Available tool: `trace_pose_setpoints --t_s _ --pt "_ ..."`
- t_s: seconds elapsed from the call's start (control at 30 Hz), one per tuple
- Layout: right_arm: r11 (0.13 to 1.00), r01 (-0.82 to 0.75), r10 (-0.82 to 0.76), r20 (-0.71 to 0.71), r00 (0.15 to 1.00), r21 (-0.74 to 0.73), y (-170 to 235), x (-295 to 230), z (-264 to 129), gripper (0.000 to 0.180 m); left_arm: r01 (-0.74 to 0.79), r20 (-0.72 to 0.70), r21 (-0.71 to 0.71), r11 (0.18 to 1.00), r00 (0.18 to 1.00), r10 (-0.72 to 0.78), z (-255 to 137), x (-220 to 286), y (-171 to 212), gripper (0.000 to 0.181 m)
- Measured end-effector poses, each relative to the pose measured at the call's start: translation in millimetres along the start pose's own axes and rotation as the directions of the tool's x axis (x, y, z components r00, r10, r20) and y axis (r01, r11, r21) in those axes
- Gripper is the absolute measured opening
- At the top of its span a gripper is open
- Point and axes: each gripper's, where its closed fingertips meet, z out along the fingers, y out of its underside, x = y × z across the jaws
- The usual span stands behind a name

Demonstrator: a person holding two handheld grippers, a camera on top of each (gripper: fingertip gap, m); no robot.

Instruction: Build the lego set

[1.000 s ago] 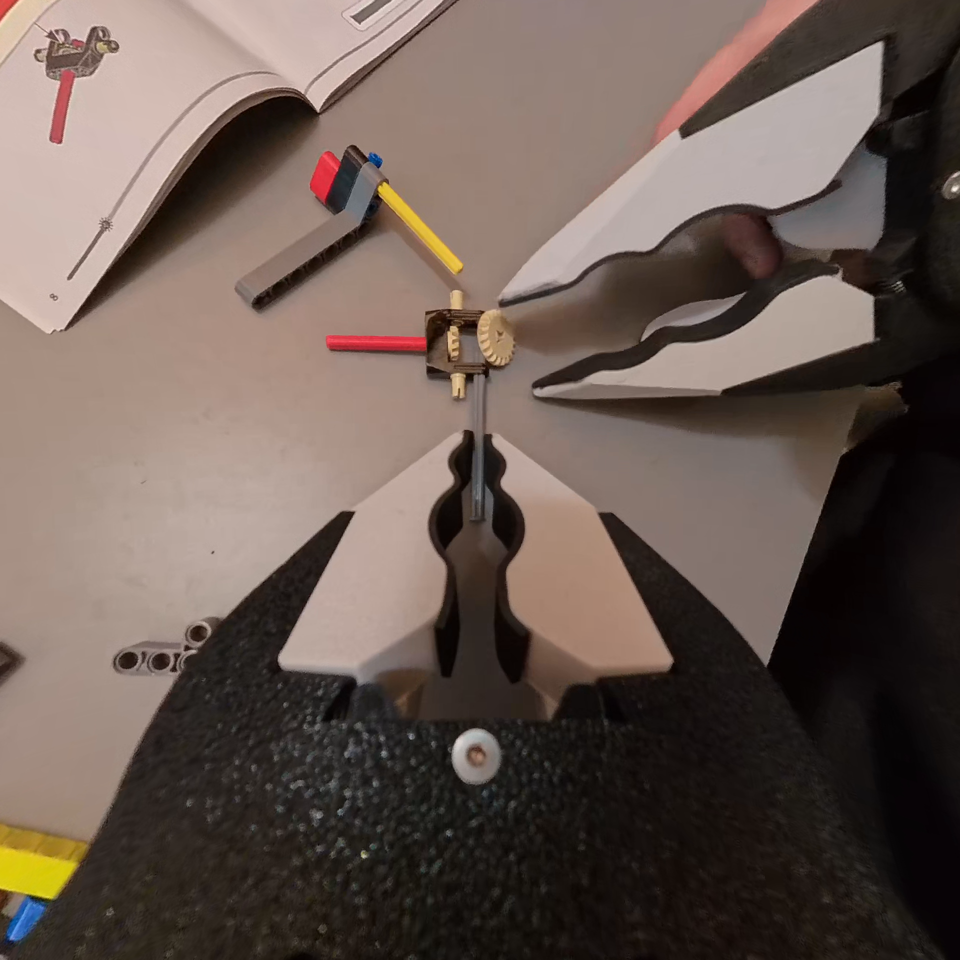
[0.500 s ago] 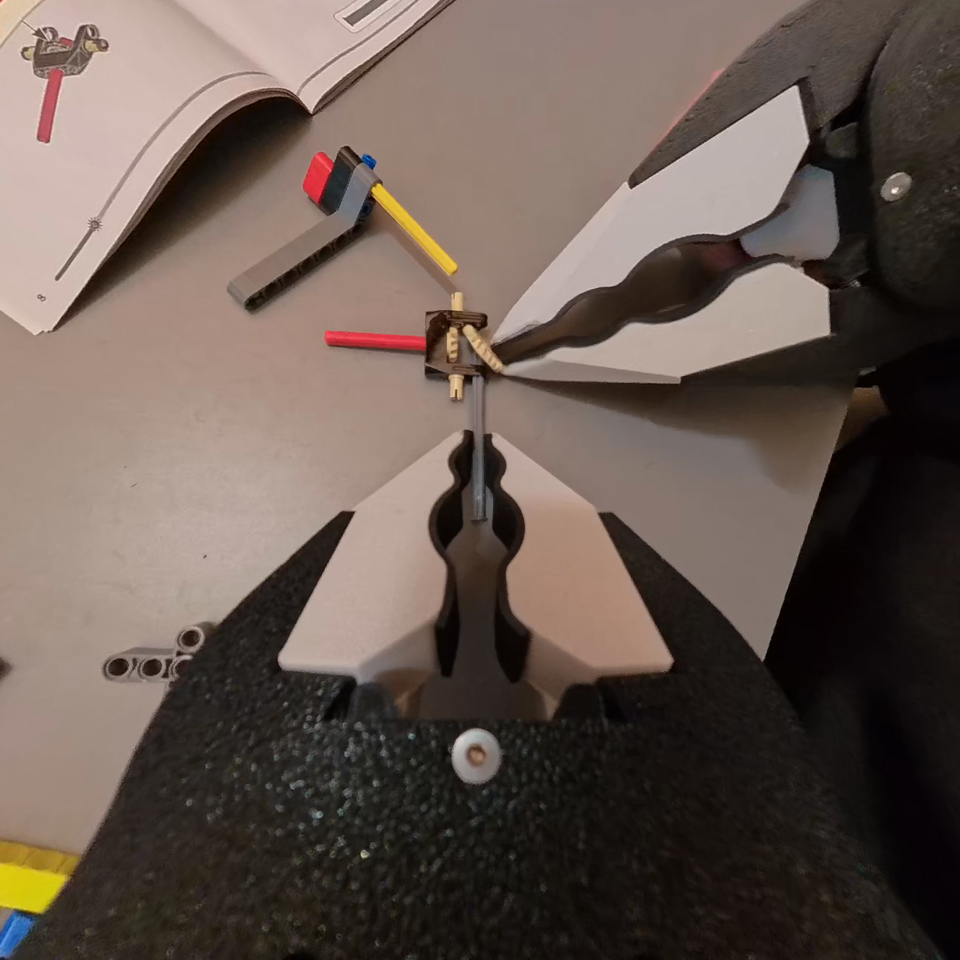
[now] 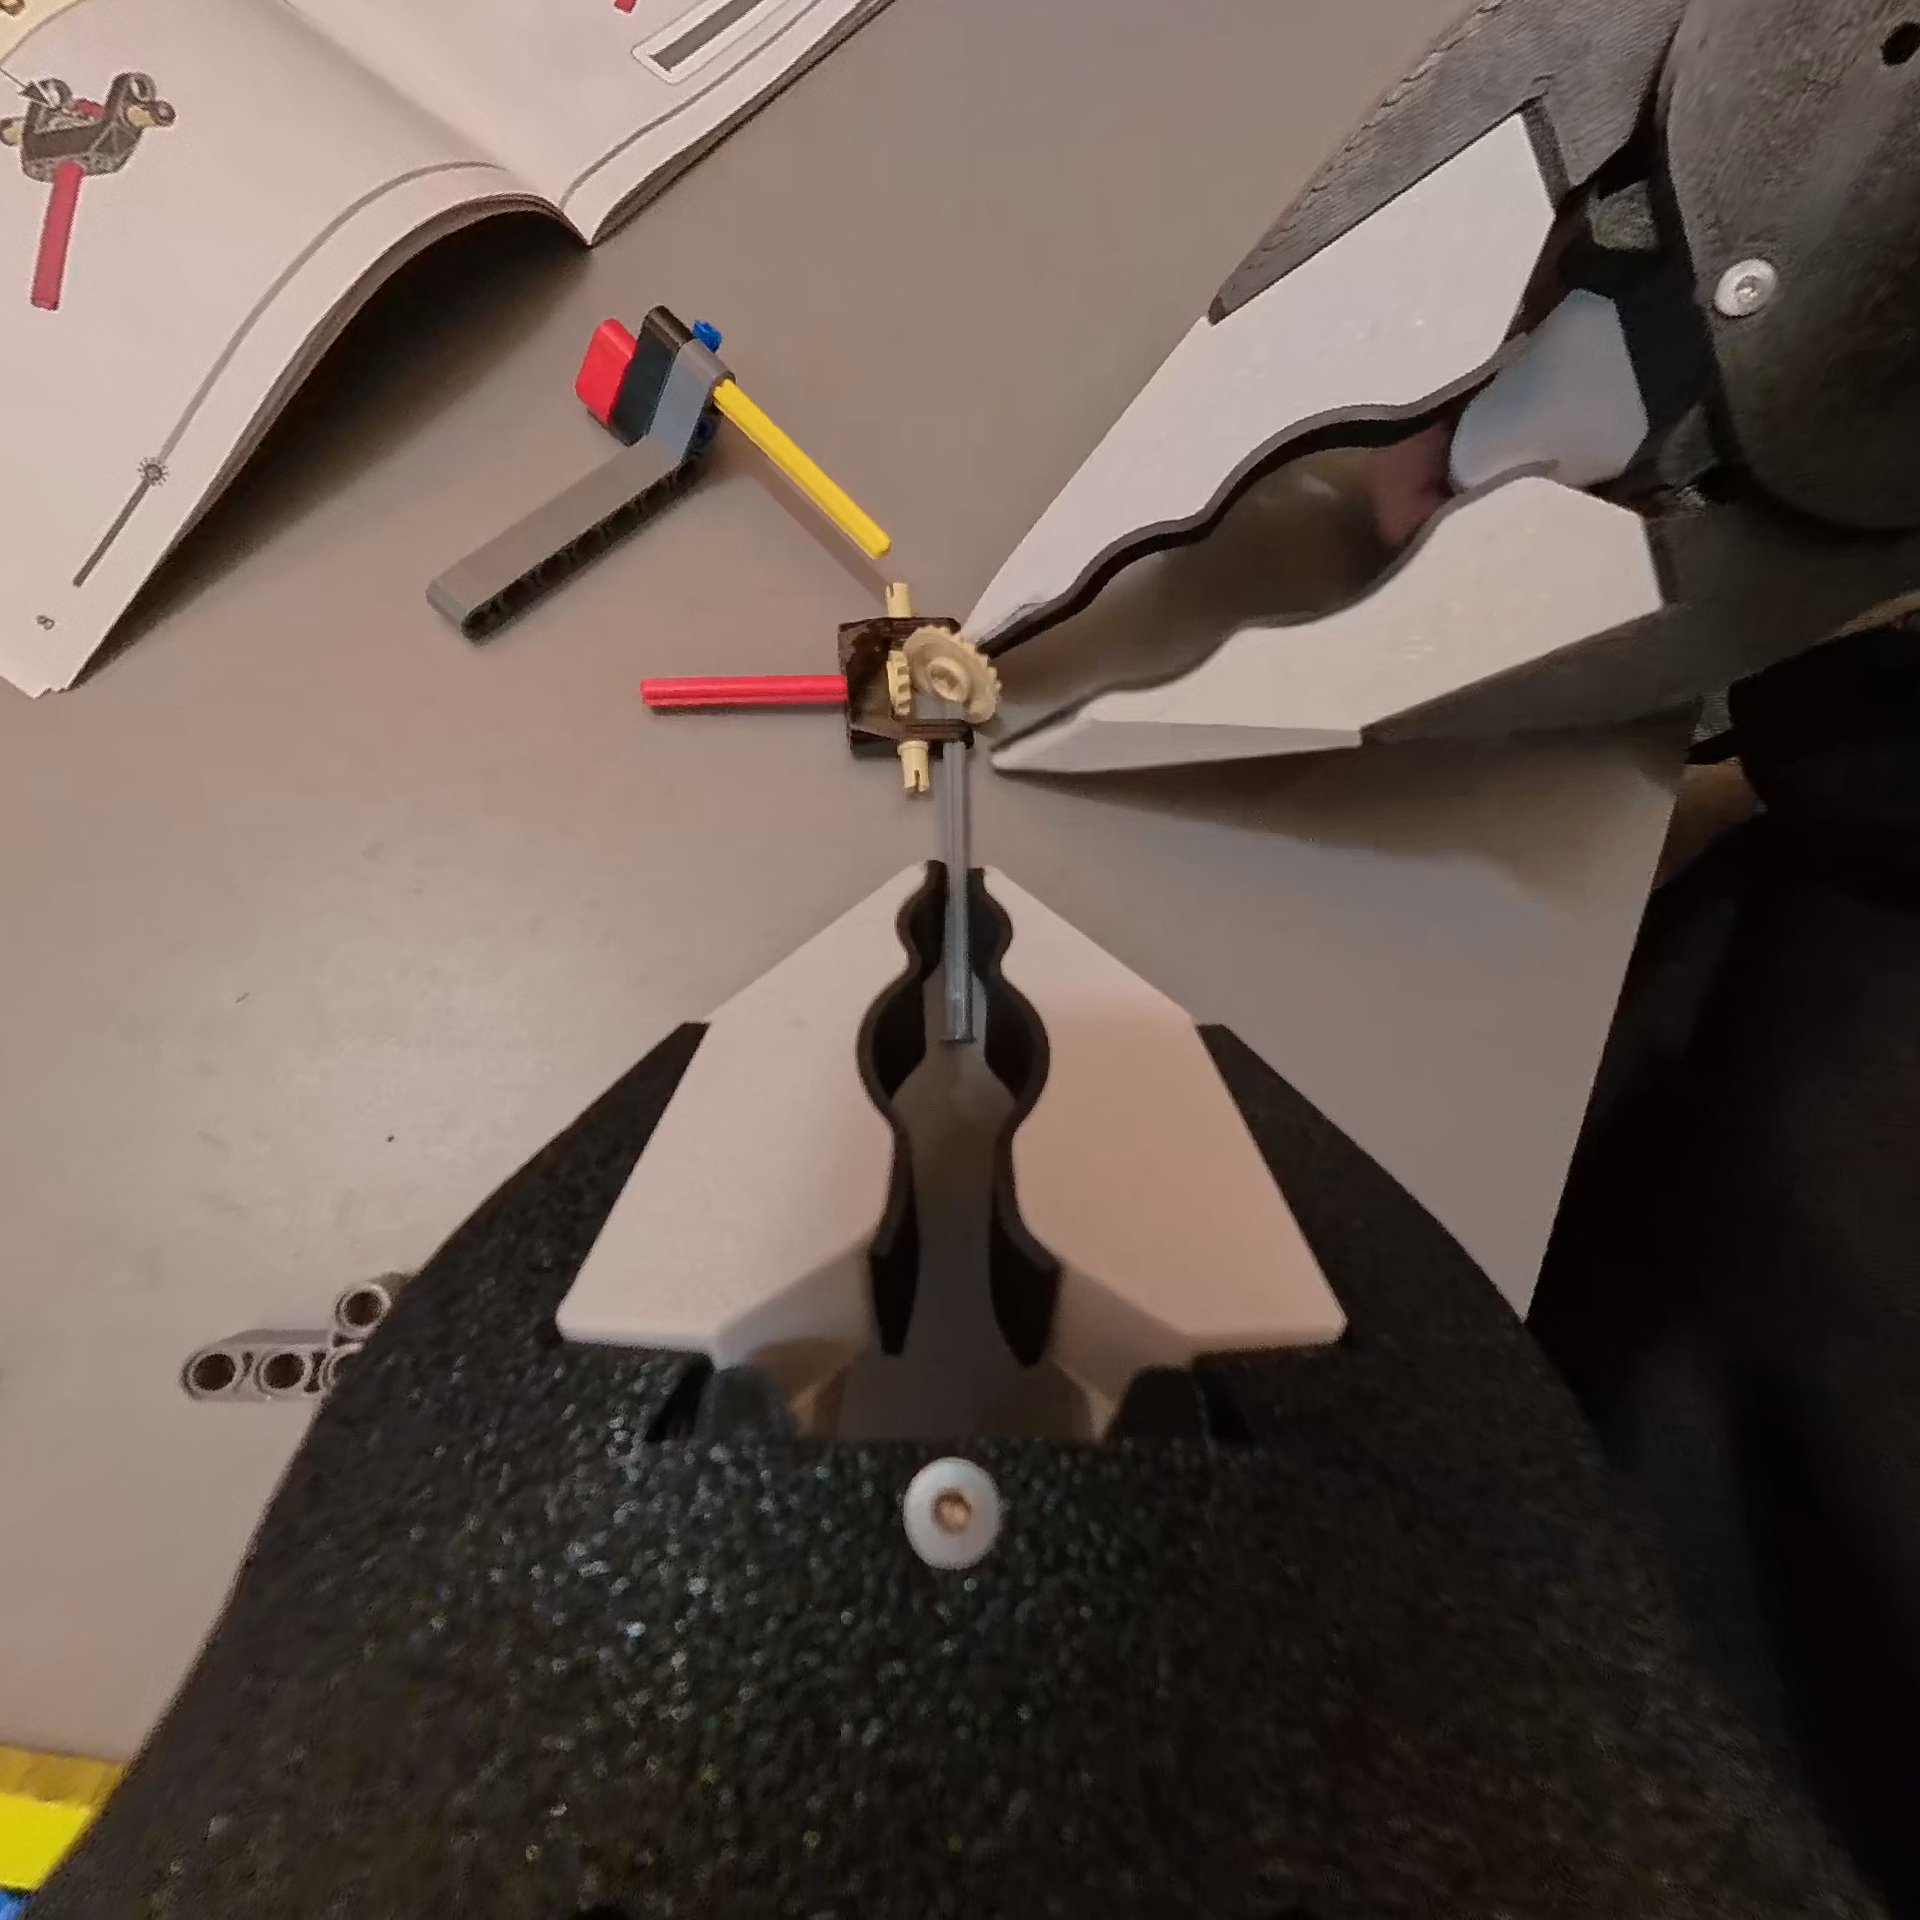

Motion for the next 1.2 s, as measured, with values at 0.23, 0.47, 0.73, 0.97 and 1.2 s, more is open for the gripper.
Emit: trace_pose_setpoints --t_s 0.23,0.47,0.73,0.97,1.2 --pt "0.994 -0.103 0.102 -0.025 0.994 -0.027 5.8 8.6 -0.9 0.005 0.001 -0.008 0.012 1.000 1.000 -0.001 -0.6 -1.0 -0.4 0.002" --pt "0.988 -0.153 0.153 -0.006 0.988 -0.009 4.5 9.0 -4.0 0.009 0.002 -0.002 0.013 1.000 1.000 -0.002 -0.2 -0.9 -1.1 0.002" --pt "0.991 -0.131 0.131 -0.008 0.991 -0.020 4.6 6.7 -2.3 0.002 -0.008 -0.004 0.011 1.000 1.000 0.008 1.0 1.4 -1.7 0.002" --pt "0.997 -0.082 0.082 0.051 0.995 -0.013 3.7 -1.9 -3.7 0.014 -0.001 -0.012 0.013 1.000 1.000 0.001 0.6 1.2 -1.4 0.002" --pt "0.995 -0.095 0.095 0.042 0.995 -0.017 5.1 1.0 -3.7 0.002 -0.007 -0.019 -0.003 1.000 1.000 0.007 -1.0 2.8 0.9 0.002"
